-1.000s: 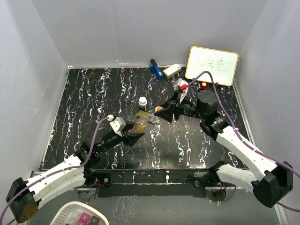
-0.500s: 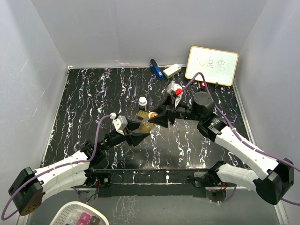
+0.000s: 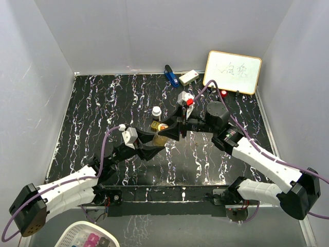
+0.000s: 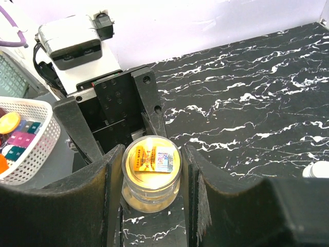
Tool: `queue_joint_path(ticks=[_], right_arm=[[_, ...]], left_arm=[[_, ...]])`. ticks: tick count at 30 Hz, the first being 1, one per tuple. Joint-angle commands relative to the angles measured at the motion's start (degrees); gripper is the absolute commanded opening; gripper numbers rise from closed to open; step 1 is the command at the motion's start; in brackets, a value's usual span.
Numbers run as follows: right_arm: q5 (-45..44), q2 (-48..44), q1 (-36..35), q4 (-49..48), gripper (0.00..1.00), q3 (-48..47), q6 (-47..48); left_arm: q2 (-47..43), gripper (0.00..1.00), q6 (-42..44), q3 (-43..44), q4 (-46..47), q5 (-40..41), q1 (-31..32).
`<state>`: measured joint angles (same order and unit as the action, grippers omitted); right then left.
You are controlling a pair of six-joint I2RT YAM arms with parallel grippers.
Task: Sort the pills into containers
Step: Screw the lid of the pill bottle onto the pill bottle.
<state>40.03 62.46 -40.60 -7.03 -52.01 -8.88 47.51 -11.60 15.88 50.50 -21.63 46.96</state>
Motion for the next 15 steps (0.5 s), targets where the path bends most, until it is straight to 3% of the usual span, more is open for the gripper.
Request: queue_joint_path(ticks=[1, 15], right_arm=[[-1.46, -0.79, -0.61, -4.33, 0.00, -2.08, 0.83], [-3.70, -2.25, -1.16, -11.98, 0.00, 1.29, -2.42]], left_arm=[[-1.88, 0.00, 0.47, 1.59, 5.19, 0.02, -0.21], [-1.69, 0.00, 1.58, 0.30, 14.23, 1.74, -0.22]])
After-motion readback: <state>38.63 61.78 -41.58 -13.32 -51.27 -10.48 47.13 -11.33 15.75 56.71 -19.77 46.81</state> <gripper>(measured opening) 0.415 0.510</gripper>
